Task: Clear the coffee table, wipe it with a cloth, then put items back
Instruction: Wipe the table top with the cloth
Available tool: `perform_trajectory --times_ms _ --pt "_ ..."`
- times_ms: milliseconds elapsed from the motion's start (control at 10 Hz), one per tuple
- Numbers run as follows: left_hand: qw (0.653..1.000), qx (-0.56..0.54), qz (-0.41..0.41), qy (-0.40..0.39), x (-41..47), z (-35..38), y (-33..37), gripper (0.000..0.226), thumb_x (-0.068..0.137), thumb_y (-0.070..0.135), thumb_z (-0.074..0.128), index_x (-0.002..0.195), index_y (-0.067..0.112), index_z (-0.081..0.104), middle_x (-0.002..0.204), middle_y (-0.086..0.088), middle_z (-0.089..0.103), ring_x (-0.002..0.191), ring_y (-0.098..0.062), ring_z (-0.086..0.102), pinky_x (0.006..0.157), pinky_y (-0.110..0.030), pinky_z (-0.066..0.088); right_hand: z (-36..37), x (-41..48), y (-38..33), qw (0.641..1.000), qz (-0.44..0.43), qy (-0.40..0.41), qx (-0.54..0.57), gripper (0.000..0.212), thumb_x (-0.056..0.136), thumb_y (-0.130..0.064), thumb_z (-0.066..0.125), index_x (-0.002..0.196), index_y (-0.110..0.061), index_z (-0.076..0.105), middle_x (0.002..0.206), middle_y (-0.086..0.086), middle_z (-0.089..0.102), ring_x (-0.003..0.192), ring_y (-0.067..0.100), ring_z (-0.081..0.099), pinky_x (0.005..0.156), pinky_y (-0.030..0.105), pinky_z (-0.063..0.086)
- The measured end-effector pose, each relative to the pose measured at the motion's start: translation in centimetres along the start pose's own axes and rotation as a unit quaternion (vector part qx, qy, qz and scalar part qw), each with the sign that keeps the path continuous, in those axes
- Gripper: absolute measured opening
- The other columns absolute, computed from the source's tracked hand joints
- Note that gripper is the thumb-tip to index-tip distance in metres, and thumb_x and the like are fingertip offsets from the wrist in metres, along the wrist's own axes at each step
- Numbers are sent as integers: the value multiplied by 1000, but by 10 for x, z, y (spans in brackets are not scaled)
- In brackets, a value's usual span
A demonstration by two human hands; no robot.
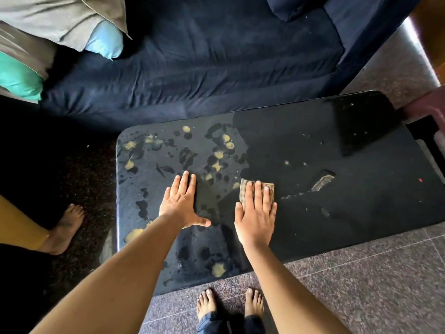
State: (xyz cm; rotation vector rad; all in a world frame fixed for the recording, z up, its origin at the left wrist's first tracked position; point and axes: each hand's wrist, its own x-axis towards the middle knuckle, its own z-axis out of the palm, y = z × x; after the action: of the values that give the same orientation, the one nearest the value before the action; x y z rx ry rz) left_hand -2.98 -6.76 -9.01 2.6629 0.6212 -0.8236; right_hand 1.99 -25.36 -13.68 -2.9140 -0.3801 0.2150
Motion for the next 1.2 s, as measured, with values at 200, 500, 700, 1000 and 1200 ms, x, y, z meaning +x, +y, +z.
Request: perform_trajectory --times_ms 200,500,700,1000,1200 --pt "999 10 -14 -32 2 -4 5 140 63 67 73 147 14 -26 154 -4 -32 143 -25 -25 119 -42 -2 -2 -4 -2 959 -276 -37 -44 63 89 -47 34 149 -27 24 156 -5 23 144 19 21 110 51 32" --pt "999 3 -9 -31 1 -2 1 139 65 67 71 146 15 -29 153 -3 -34 143 -22 -27 118 -42 -4 4 17 -36 1000 -13 4 22 65 90 -47 28 149 -22 24 155 4 29 143 26 24 109 52 28" --pt "1000 -17 -9 -21 -1 0 -1 140 64 67 72 145 17 -29 153 2 -34 142 -19 -27 117 -41 -6 4 22 -13 969 -242 -34 -45 63 89 -47 33 149 -31 21 157 -9 21 145 15 17 111 50 30" --pt "1000 -18 -6 -21 0 0 -4 140 63 69 72 145 17 -31 152 2 -35 142 -19 -28 117 -42 -5 6 38 -36 995 -96 -5 -22 63 93 -47 32 150 -22 23 156 2 25 144 24 20 110 51 27" --pt "1000 -23 -8 -21 -1 -3 -3 141 62 69 72 145 18 -31 153 3 -35 142 -18 -28 117 -41 -6 -6 51 -7 943 -320 -58 -70 61 93 -50 28 150 -31 15 158 -9 15 146 13 10 113 48 27"
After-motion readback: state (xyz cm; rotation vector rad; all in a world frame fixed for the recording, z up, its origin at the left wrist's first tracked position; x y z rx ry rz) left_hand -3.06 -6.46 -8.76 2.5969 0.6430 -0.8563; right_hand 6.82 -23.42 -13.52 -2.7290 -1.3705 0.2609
